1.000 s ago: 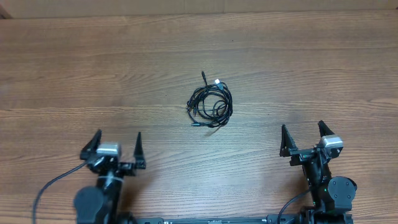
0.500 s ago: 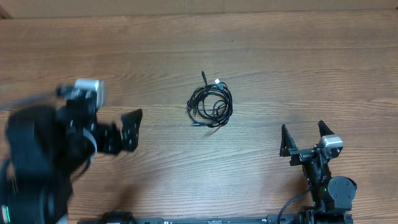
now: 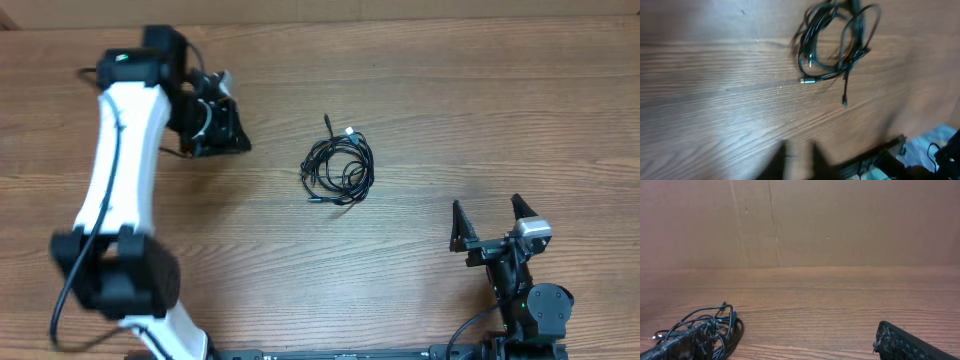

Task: Untangle cables
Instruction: 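Reach the left gripper over the black cable bundle and grasp a strand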

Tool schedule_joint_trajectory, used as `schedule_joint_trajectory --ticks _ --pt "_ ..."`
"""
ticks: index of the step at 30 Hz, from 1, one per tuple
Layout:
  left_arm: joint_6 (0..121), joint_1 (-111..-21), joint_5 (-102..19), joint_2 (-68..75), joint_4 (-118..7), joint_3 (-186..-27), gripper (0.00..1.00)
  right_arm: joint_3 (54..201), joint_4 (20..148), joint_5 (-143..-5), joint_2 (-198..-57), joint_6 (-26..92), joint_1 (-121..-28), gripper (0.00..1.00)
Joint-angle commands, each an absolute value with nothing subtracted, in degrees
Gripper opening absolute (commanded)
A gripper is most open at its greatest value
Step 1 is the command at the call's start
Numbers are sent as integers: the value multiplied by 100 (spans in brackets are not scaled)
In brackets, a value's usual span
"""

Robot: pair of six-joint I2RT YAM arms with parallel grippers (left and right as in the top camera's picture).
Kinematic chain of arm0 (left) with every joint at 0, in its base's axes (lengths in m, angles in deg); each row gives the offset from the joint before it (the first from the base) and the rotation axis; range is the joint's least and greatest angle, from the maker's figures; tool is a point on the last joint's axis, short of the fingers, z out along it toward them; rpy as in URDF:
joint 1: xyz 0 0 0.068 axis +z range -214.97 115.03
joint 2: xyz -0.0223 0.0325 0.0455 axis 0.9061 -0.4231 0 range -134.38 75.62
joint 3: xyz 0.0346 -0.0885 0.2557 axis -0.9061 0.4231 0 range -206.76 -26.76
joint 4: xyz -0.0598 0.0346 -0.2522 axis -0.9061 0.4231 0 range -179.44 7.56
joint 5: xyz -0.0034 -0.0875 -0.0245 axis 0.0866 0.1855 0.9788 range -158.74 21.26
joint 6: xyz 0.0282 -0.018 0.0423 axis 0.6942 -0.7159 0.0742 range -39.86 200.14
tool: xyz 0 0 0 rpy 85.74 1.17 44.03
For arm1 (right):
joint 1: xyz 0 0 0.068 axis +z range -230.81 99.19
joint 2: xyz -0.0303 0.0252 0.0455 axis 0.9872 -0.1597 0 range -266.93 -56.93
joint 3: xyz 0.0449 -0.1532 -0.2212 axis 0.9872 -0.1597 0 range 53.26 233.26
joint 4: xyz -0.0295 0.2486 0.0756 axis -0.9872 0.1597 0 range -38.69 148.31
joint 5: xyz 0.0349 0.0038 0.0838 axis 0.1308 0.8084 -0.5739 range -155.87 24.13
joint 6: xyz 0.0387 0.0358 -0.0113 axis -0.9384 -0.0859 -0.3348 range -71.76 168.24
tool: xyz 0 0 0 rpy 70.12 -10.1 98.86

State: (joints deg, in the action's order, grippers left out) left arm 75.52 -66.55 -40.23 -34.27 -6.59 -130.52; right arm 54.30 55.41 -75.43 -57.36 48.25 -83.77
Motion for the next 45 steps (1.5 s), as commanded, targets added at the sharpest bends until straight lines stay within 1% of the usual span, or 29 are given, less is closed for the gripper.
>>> schedule_joint_trajectory --ticks 1,6,9,14,17,18,19,20,23,24,25,29,30,31,39,42,45 --pt "7430 -7274 -3763 -4286 -897 -13160 4 5371 5515 -7471 -5710 4812 -8393 100" --pt "7323 -8172 -3763 -5009 -1531 -13160 4 5371 5515 -7471 -5710 4812 -8393 100" --pt "7325 -8566 -3761 -5105 -1830 -13173 4 5371 5515 -7471 -5710 4812 -8393 100" --pt "7242 -8732 -3815 -5101 -1872 -13874 4 5371 5515 -7471 -5710 4814 -8393 100" --pt "7128 -8834 -4171 -5101 -1966 -14309 4 5371 5515 -7471 -5710 4812 -8393 100" --pt "7128 -8915 -4327 -5101 -2073 -14335 6 5371 5515 -7471 -5710 4812 -8393 100" --pt "7135 -9040 -4519 -5105 -2154 -14325 18 5371 5515 -7471 -5710 4812 -8393 100" --pt "7167 -9154 -4738 -5136 -2180 -14305 26 5371 5515 -7471 -5710 4814 -8393 100" --pt "7592 -9527 -5642 -5269 -2123 -14305 34 5371 5515 -7471 -5710 4814 -8393 100" --pt "7596 -9584 -5754 -5322 -2123 -14305 37 5371 5515 -7471 -5710 4812 -8393 100" --pt "7635 -9632 -5804 -5368 -2112 -14305 39 5371 5515 -7471 -5712 4814 -8393 100" --pt "7764 -9715 -5852 -5621 -2040 -14305 37 5371 5515 -7471 -5712 4812 -8393 100" --pt "7764 -9715 -5889 -5674 -2029 -14305 33 5371 5515 -7471 -5712 4812 -8393 100" --pt "7764 -9711 -5913 -5733 -2031 -14305 33 5371 5513 -7471 -5710 4812 -8393 100" --pt "7810 -9617 -6018 -5776 -2134 -14322 33 5371 5515 -7471 -5712 4812 -8393 100" --pt "7804 -9610 -5876 -5778 -2097 -14320 27 5371 5515 -7471 -5710 4812 -8393 100" --pt "7804 -9639 -5712 -5778 -1994 -14311 27 5371 5515 -7471 -5712 4812 -8393 100"
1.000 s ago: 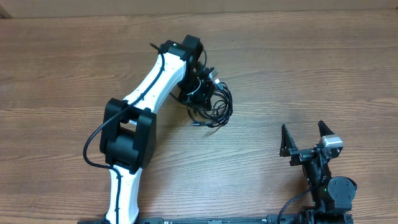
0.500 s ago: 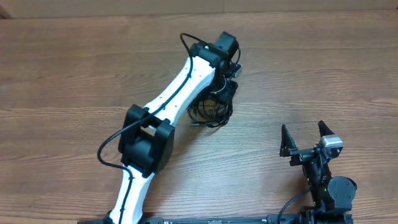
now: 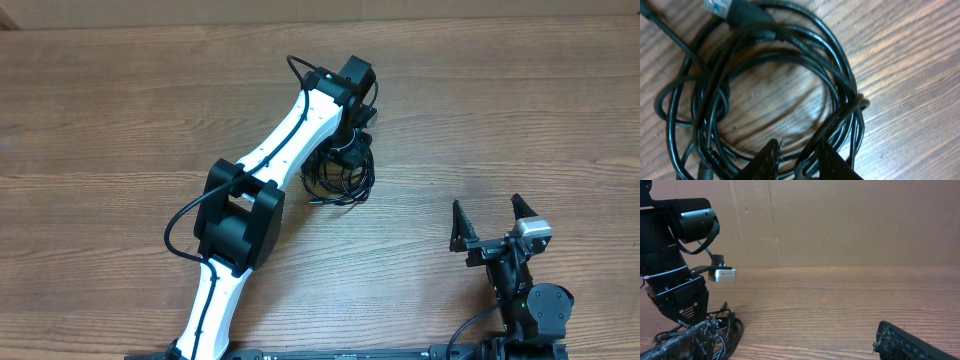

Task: Untangle cables
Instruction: 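Reach the left gripper over the black cable bundle and grasp a strand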

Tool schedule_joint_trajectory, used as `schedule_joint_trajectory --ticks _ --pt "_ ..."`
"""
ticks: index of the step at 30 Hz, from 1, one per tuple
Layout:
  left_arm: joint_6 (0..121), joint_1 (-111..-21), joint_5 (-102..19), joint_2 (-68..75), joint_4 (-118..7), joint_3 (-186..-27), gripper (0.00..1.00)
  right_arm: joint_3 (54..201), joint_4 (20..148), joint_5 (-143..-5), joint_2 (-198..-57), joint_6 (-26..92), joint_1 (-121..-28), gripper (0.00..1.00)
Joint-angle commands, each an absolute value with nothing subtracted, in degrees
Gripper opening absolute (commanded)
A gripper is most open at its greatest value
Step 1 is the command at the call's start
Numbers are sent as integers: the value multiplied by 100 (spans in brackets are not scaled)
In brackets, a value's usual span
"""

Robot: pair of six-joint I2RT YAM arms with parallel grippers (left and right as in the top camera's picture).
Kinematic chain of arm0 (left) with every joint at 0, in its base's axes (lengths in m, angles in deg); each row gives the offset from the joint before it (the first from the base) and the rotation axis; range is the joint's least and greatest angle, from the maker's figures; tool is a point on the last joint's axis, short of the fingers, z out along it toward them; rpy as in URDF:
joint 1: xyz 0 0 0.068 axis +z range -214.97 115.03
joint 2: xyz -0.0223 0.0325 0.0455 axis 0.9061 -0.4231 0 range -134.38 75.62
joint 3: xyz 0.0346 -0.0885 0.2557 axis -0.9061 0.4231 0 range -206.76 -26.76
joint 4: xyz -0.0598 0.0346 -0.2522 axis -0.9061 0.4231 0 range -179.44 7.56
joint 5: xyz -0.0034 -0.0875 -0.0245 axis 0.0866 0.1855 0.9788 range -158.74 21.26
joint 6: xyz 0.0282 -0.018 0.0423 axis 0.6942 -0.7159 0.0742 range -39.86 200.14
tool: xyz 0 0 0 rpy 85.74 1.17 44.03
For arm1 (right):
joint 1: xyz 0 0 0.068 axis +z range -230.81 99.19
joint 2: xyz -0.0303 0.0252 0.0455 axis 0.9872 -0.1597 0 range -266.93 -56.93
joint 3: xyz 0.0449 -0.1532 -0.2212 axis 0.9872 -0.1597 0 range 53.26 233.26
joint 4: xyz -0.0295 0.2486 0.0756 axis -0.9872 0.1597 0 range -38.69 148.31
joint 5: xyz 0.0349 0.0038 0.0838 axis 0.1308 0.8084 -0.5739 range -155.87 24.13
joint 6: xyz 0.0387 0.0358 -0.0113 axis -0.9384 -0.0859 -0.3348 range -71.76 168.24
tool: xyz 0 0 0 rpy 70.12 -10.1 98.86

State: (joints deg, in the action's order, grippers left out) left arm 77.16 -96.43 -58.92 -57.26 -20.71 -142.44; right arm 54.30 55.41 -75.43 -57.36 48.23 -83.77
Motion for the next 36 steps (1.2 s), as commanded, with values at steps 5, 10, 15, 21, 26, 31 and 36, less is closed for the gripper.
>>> schedule_joint_trajectory --ticks 5,10,15,21,26,31,36 --pt "7801 -9683 -5881 -5778 -2036 -14003 22 5371 5515 -7471 -5712 4812 -8393 100" --pt "7690 -9683 -5977 -5776 -2093 -13837 4 5371 5515 -7471 -5712 4812 -8393 100" --pt "7432 -9652 -6016 -5674 -2069 -14143 4 5371 5515 -7471 -5712 4812 -8393 100" --pt "6739 -9361 -5957 -5107 -2060 -14469 4 5371 5515 -7471 -5710 4812 -8393 100" --pt "6728 -9199 -5647 -5081 -1756 -14366 4 5371 5515 -7471 -5710 4812 -8393 100" --pt "6728 -9197 -5887 -5083 -1953 -14316 4 5371 5515 -7471 -5710 4812 -8393 100" --pt "6776 -9189 -6034 -5086 -1966 -14314 4 5371 5513 -7458 -5710 4814 -8393 100"
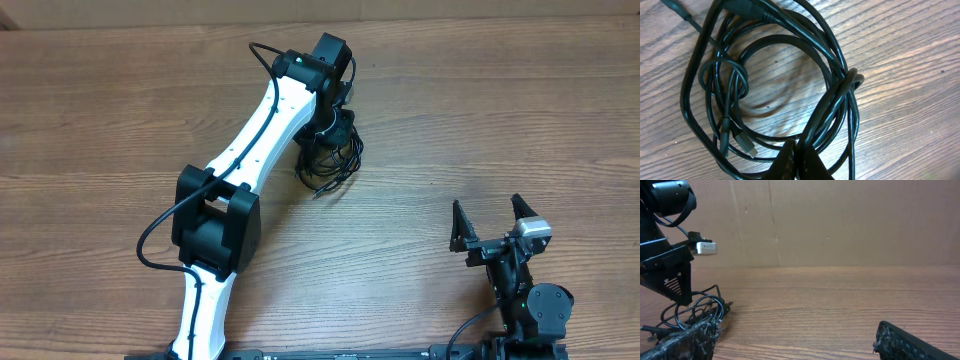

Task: Untangle cables
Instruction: 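Reach the left gripper over the black cable bundle and grasp a strand, then lift the bundle with the left gripper and move the right gripper toward it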

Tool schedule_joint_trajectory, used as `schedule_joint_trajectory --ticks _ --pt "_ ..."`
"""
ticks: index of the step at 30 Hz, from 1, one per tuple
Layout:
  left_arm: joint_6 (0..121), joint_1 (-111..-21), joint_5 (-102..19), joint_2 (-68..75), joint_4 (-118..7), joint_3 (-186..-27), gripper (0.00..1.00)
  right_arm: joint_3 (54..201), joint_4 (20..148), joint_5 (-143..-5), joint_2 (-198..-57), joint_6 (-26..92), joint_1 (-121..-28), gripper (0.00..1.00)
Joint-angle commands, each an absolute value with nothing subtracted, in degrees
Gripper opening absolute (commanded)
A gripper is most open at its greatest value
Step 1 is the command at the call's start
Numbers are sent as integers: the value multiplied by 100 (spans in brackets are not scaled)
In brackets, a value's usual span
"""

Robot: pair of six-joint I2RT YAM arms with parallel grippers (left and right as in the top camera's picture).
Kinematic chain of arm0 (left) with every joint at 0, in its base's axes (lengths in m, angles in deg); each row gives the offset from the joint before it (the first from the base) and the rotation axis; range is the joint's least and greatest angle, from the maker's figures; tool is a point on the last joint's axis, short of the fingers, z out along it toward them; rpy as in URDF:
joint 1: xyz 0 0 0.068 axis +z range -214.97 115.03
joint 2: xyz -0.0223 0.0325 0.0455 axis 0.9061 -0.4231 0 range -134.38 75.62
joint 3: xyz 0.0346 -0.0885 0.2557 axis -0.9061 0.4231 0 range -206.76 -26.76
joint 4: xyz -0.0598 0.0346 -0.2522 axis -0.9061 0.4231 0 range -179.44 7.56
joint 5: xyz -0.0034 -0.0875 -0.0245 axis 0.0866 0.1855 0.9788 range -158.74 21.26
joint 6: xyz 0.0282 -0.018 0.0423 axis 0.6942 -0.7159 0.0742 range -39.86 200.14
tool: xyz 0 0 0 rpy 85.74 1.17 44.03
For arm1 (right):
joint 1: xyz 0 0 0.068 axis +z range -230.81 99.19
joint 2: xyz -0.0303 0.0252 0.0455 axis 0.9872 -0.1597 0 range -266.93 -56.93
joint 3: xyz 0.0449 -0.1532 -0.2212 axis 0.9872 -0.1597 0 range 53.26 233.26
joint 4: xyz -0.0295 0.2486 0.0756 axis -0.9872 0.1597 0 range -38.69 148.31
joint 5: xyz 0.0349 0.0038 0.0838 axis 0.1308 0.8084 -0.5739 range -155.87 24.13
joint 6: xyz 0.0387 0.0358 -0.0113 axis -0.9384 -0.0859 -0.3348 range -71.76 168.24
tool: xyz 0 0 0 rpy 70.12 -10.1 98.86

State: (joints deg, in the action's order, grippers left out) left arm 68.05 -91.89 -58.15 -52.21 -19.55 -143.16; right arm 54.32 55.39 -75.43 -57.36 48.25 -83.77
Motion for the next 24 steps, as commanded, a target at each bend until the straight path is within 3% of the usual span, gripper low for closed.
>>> schedule_joint_trajectory --ticks 1,8,15,24 --pt "6881 -9182 -6021 -5086 -1961 -14314 4 5371 5515 -7445 -5712 4814 -8393 100" --pt "7841 -9123 -4995 -5086 -2112 -14311 4 5371 5414 -8791 -5712 4548 -8393 100" --pt "8402 -8804 -4158 -5086 -2112 -14305 4 6044 5659 -8804 -5858 3820 -8393 100" --pt "8127 -8410 -3894 -5086 -2646 -13365 4 9432 8002 -9012 -8510 3824 -8390 100"
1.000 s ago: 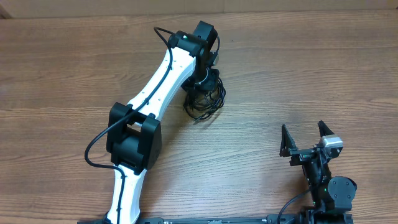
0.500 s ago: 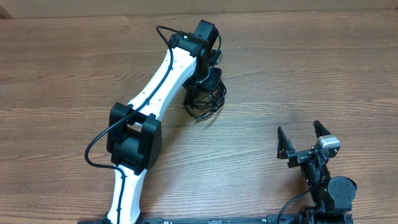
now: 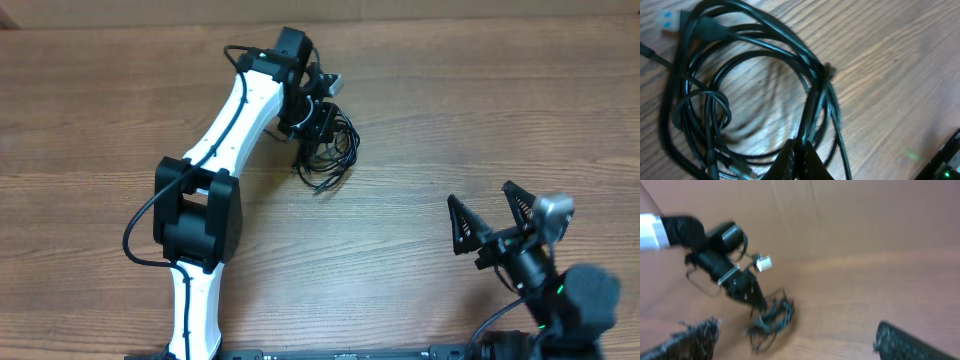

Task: Untangle cables
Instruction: 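Lift the bundle with the left gripper and move the right gripper toward it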

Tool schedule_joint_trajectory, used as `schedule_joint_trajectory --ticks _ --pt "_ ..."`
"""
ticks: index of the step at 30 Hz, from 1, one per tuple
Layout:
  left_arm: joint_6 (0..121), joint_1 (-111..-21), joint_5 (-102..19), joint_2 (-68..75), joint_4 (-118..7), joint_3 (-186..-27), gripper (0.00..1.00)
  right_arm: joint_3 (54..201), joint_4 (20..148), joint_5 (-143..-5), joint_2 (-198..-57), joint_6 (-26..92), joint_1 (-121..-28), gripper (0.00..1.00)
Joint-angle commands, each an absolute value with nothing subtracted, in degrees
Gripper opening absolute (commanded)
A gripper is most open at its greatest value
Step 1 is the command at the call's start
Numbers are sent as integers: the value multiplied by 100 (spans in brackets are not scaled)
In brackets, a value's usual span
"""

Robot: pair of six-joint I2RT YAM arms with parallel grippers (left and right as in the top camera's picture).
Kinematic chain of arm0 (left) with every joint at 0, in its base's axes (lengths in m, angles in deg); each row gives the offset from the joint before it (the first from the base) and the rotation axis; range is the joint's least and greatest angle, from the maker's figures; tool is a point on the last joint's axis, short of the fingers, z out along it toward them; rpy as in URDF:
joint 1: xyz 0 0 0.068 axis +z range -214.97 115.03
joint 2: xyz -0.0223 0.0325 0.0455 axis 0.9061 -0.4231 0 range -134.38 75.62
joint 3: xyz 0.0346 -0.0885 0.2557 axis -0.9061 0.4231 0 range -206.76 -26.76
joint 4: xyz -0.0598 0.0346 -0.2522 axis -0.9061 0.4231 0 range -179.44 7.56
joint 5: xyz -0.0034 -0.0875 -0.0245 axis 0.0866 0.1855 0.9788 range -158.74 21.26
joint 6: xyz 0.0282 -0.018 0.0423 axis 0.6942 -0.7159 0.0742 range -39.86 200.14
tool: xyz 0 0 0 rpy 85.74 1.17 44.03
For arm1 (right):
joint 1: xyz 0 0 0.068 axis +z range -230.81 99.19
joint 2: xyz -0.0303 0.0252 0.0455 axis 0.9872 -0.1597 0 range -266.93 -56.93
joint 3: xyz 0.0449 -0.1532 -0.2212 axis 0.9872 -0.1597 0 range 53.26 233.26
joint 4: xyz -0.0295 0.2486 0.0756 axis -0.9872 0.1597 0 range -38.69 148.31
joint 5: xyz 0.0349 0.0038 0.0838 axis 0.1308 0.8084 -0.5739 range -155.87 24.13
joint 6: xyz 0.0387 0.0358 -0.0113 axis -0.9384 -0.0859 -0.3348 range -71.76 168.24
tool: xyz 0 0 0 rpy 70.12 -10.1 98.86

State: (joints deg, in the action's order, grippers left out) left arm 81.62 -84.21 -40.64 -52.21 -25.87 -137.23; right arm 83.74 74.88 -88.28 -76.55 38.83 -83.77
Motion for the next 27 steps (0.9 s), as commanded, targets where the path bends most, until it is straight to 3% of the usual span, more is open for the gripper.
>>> schedule_joint_trajectory --ticks 1,4,7,10,11,15,19,27 --pt "8129 -8408 -3916 -5086 -2691 -13240 4 9810 8308 -9123 -8855 3824 -8390 100" --pt "8147 -8410 -3929 -5088 -3059 -12720 4 11286 9643 -9300 -10332 3815 -8390 100" --pt "8142 -8397 -3905 -5090 -3498 -12421 4 11788 9908 -9932 -11071 3815 -8393 100" --pt "8169 -8354 -3610 -5090 -3730 -12349 4 11880 9766 -10981 -11631 3815 -8390 100" --pt "8400 -8310 -3046 -5090 -3811 -12360 4 11880 9748 -11095 -11908 3813 -8384 87" --pt "9329 -8177 -1376 -5090 -3911 -12364 4 11830 9816 -11073 -12560 3813 -8342 75" --pt "10059 -7984 -327 -5090 -3786 -12360 4 11815 9783 -10915 -13261 3820 -8065 75" --pt "11189 -7691 193 -5090 -3100 -12362 4 11815 8903 -10588 -14654 3820 -7276 75"
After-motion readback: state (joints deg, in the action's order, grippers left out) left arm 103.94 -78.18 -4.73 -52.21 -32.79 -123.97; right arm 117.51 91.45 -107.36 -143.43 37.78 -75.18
